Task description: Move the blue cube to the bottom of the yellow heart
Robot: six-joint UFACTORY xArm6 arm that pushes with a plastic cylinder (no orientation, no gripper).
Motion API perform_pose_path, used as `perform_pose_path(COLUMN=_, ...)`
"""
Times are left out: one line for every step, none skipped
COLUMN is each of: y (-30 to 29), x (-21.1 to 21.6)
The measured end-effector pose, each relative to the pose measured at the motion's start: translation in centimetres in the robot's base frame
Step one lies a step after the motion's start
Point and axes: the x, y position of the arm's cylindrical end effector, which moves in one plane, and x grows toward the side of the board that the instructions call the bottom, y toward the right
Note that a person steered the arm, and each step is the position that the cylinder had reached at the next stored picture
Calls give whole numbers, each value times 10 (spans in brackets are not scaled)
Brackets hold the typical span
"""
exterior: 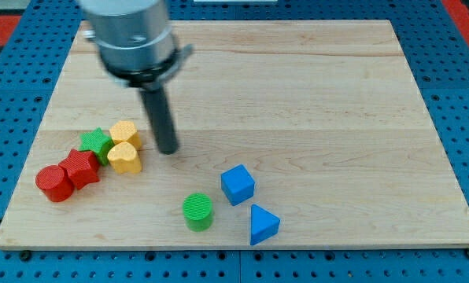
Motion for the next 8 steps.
perform_pose_path(y=43, x=6)
perform_pose_path(y=117, x=11)
perform_pose_path(y=166, x=34)
perform_pose_path(y=143, x=72)
perform_pose_path(y=100, x=71)
perform_pose_path(y=69, x=65)
perform_pose_path(y=38, x=62)
perform_pose_path(y=1, x=62)
